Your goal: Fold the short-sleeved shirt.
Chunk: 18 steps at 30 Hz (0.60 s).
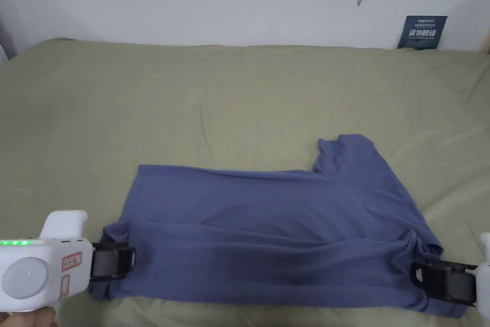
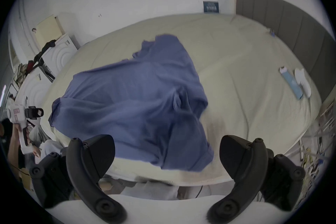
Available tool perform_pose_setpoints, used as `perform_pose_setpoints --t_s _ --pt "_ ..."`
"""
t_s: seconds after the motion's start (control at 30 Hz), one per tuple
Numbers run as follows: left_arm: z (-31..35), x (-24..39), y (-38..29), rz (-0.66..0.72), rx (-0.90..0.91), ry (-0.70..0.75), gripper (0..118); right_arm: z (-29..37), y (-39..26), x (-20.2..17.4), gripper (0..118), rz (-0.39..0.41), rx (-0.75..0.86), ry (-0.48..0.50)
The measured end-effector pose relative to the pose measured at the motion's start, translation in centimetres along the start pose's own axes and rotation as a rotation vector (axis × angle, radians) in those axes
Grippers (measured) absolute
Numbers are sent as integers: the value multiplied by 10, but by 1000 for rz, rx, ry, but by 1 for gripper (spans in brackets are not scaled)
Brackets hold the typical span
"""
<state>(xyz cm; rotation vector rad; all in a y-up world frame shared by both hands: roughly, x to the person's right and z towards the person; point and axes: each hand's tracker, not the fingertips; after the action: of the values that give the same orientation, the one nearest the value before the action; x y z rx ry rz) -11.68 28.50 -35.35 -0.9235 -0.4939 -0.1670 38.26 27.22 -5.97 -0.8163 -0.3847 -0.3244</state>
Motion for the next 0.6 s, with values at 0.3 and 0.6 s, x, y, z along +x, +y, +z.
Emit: perform_pose_setpoints --t_s 0.3,0.6 --pt "-45 6 84 22 85 -12 0 -51 77 -26 1 32 57 20" --pt "-158 1 154 44 -52 74 71 -138 141 -31 1 29 11 -33"
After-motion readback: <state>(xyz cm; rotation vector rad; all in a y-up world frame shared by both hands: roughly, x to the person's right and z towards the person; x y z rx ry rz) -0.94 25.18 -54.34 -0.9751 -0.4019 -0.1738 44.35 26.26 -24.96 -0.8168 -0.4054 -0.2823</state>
